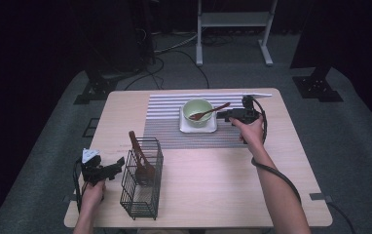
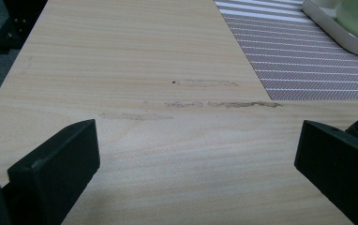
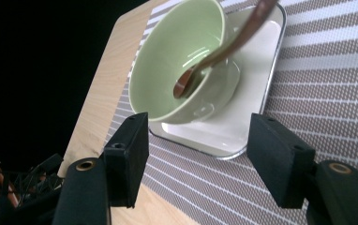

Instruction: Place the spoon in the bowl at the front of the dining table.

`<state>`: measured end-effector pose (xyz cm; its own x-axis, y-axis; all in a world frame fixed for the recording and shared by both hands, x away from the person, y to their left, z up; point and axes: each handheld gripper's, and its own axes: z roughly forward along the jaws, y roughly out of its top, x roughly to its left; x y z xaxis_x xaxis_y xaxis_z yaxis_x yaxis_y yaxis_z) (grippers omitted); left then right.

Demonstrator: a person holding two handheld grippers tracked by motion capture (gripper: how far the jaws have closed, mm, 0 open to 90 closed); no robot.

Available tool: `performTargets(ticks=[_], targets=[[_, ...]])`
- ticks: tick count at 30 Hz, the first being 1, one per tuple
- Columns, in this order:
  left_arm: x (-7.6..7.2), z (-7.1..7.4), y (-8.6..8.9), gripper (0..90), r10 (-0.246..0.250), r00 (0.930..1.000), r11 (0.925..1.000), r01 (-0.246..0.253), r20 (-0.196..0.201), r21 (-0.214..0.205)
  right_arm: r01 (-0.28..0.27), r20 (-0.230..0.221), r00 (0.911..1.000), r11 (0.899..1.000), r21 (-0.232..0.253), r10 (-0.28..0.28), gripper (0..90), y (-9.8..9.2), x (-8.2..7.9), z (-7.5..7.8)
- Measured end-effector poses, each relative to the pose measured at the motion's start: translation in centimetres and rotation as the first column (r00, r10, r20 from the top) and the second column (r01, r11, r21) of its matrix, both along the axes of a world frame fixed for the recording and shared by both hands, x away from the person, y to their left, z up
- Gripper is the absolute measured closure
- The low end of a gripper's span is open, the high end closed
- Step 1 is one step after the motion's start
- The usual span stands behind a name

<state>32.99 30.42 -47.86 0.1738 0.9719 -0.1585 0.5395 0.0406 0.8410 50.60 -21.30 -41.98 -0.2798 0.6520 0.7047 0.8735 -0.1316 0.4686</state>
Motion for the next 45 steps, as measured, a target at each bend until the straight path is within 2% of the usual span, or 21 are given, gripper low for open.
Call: performTargets(ticks=[5,11,23,33,39,45], targets=[[0.0,0.0,0.0,0.0,-0.001,1.0,1.0,0.001,0.0,0.002,-0.021,-0.002,0.9998,1.0,0.001,0.021,37.5,-0.4,-0.6,-0.2],[0.0,0.0,-0.2,0.0,-0.007,1.0,0.9997,0.007,0.004,0.021,-0.073,-0.005,0.9973,0.997,-0.02,0.073,37.0,-0.2,-1.4,-0.2],[0.0,0.0,-0.1,0.0,-0.004,1.0,0.9999,0.004,0.0,0.01,-0.127,0.009,0.9918,0.992,-0.019,0.127,36.2,0.2,-2.9,0.0],[0.0,0.0,-0.1,0.0,-0.003,1.0,0.9999,0.003,0.001,0.01,-0.169,0.006,0.9856,0.985,-0.025,0.169,35.9,0.3,-4.1,-0.3],[0.0,0.0,-0.1,0.0,-0.005,1.0,0.9999,0.005,0.002,0.015,-0.212,-0.013,0.9773,0.977,-0.03,0.211,35.3,0.1,-5.3,-1.0],[0.0,0.0,-0.1,0.0,-0.004,1.0,0.9999,0.004,0.002,0.016,-0.229,-0.019,0.9734,0.973,-0.029,0.228,35.0,0.0,-6.2,-1.3]])
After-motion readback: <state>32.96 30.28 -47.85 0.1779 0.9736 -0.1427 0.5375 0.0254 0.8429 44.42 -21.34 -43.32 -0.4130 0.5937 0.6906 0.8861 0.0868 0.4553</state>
